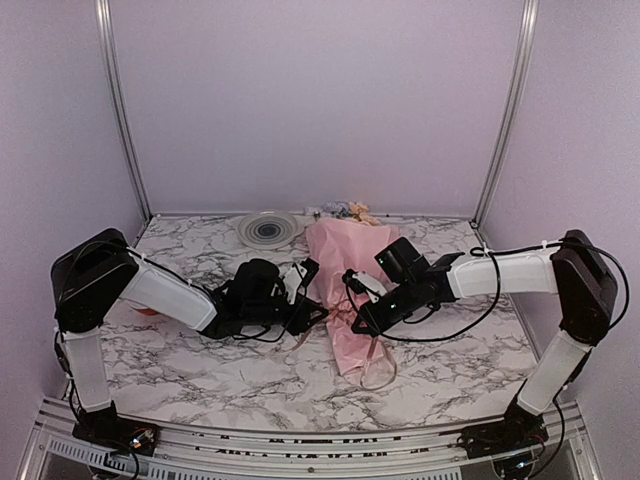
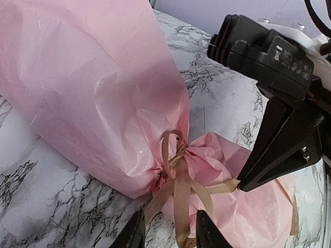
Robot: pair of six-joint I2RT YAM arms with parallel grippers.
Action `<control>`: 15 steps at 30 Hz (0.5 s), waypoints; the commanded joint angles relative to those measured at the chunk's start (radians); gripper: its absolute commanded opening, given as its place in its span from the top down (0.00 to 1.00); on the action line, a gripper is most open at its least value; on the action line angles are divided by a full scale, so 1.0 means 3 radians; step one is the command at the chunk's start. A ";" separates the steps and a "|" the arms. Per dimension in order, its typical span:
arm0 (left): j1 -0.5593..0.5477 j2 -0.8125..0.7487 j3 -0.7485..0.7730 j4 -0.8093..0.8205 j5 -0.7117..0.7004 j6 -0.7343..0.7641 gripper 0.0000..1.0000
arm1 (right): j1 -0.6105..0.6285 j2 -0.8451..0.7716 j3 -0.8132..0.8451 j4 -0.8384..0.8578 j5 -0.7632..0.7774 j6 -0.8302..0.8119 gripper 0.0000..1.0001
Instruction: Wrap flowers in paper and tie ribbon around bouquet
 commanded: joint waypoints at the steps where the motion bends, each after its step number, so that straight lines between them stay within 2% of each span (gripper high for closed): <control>1: -0.0022 0.0068 0.0077 -0.0176 0.0085 0.0042 0.71 | 0.0021 0.0008 0.0042 0.0064 -0.0059 -0.0007 1.00; 7: -0.0024 0.0089 0.0112 -0.0237 0.0113 0.0042 0.91 | -0.0004 -0.0070 0.0085 0.0169 -0.0179 0.0144 1.00; 11: -0.0024 0.0067 0.0093 -0.0247 0.0034 0.0062 1.00 | -0.0150 -0.0112 0.0086 0.0314 -0.0174 0.0418 1.00; 15: -0.0027 0.0072 0.0098 -0.0250 0.0019 0.0066 1.00 | -0.0251 -0.0089 0.0068 0.0551 -0.0212 0.0667 1.00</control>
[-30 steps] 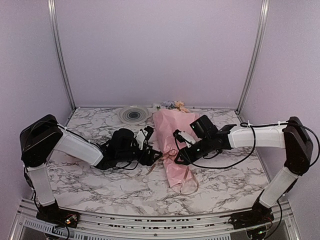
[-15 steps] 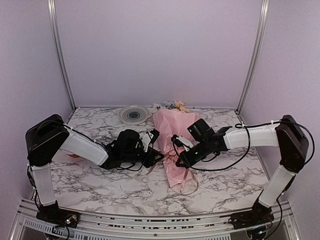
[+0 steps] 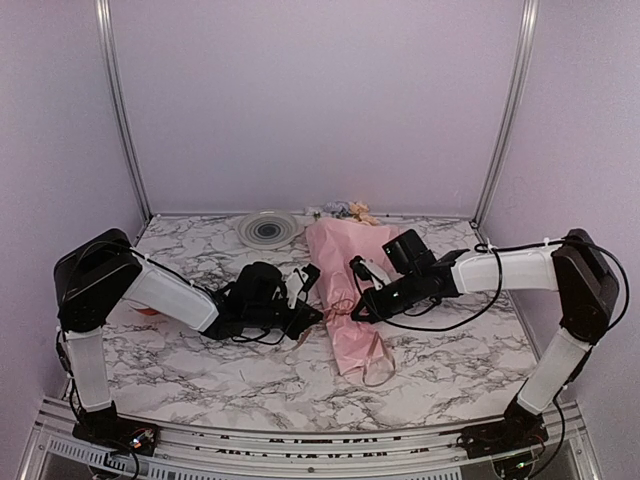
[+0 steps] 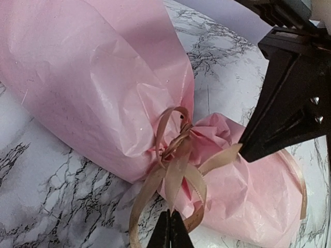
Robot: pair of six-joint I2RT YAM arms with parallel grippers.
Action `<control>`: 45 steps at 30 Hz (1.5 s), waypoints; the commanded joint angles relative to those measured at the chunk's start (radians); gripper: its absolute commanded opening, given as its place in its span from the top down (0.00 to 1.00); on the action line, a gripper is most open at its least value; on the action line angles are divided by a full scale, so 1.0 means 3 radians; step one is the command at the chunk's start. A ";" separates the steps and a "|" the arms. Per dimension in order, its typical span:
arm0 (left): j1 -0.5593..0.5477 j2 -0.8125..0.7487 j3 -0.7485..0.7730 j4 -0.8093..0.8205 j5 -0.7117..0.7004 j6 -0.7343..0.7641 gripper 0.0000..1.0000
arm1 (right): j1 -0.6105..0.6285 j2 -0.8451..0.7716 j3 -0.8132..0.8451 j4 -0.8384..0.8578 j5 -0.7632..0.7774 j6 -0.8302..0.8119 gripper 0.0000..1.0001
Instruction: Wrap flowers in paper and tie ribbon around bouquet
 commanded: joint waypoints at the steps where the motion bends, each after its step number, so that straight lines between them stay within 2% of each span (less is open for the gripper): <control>1: -0.0015 0.0009 0.0074 -0.0073 -0.0026 0.0043 1.00 | -0.0101 -0.0055 0.0087 0.0348 -0.0036 0.0362 1.00; 14: -0.0052 0.0006 0.0098 -0.0073 -0.0027 0.0054 1.00 | -0.0027 0.0305 0.0372 0.0216 0.0077 0.0500 1.00; 28: -0.0067 -0.0040 0.0047 -0.0072 -0.0039 0.0100 1.00 | 0.0018 0.0523 0.0671 -0.0206 0.0517 0.0451 1.00; 35: -0.0074 -0.0005 0.0077 -0.0072 -0.0014 0.0100 1.00 | 0.0060 0.0450 0.0769 -0.0446 0.0529 0.0377 0.88; 40: -0.0078 -0.0018 0.0067 -0.0072 -0.0033 0.0115 1.00 | 0.0027 0.0257 0.0893 -0.0626 0.0538 0.0277 0.71; 45: -0.0078 -0.0032 0.0052 -0.0074 -0.0051 0.0125 1.00 | -0.0104 0.0143 0.0934 -0.0716 0.0377 0.0134 0.68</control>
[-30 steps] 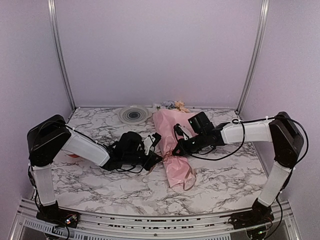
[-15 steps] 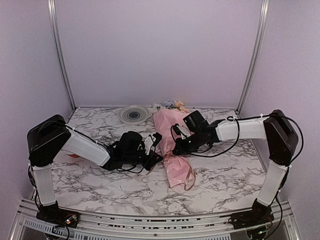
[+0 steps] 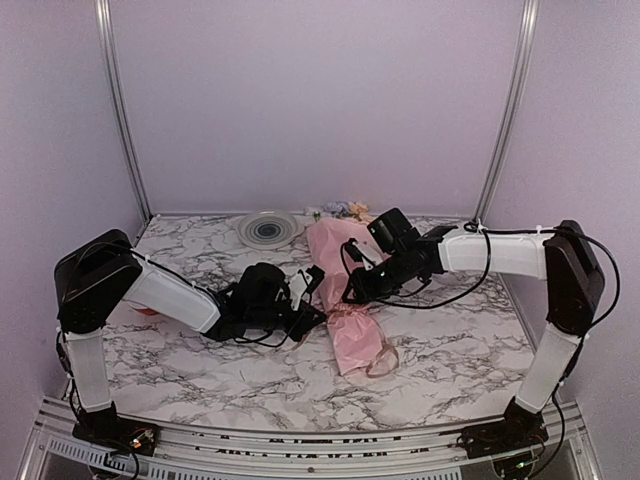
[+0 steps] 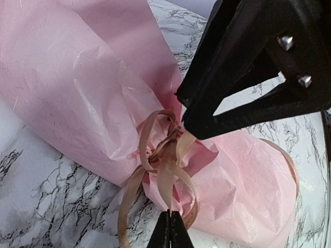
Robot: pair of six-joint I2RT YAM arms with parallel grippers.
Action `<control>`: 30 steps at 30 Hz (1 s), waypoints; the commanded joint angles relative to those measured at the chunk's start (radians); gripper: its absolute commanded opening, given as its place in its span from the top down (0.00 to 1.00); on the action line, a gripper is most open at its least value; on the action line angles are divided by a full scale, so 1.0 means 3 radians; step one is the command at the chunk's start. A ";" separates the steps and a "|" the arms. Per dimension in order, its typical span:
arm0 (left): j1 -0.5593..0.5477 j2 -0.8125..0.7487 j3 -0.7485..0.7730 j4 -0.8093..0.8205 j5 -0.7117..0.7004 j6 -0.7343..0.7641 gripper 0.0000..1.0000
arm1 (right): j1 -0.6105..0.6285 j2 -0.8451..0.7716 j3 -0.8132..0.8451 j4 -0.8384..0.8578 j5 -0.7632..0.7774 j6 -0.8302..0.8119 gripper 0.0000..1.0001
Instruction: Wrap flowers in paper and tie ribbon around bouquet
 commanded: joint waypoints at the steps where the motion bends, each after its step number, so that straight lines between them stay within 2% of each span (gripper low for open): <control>1: -0.0013 -0.0031 0.0014 -0.0058 -0.0042 0.0054 1.00 | -0.0151 -0.0199 0.0135 -0.0120 -0.0114 -0.0184 0.67; 5: -0.0013 -0.0031 0.0017 -0.0059 -0.0042 0.0055 1.00 | -0.0233 -0.0109 0.0231 -0.0140 -0.0208 -0.0386 0.67; 8: -0.0012 -0.0047 0.0017 -0.0066 -0.0042 0.0053 1.00 | -0.0235 0.0058 0.0339 -0.0137 -0.0341 -0.0605 0.80; 9: -0.0013 -0.0050 0.0013 -0.0065 -0.0046 0.0054 1.00 | -0.0233 0.0116 0.0373 -0.0152 -0.0404 -0.0676 0.80; 15: -0.0013 -0.0075 -0.0008 -0.0067 -0.0076 0.0058 1.00 | -0.0153 0.0315 0.0428 -0.0216 -0.0368 -0.0928 0.78; 21: -0.0013 -0.0069 -0.0008 -0.0079 -0.0099 0.0072 1.00 | -0.0119 0.0357 0.0349 -0.0209 -0.0326 -0.1019 0.70; 23: -0.0013 -0.0064 -0.0008 -0.0092 -0.0113 0.0078 1.00 | -0.0119 0.0399 0.0370 -0.0212 -0.0309 -0.1034 0.72; 26: -0.0013 -0.0064 -0.0008 -0.0100 -0.0112 0.0078 1.00 | -0.0119 0.0445 0.0400 -0.0192 -0.0241 -0.1029 0.83; 28: -0.0013 -0.0071 -0.0008 -0.0105 -0.0116 0.0082 1.00 | -0.0124 0.0467 0.0422 -0.0182 -0.0223 -0.1030 0.84; 30: -0.0013 -0.0079 -0.0008 -0.0110 -0.0118 0.0091 1.00 | -0.0126 0.0483 0.0447 -0.0205 -0.0170 -0.1038 0.81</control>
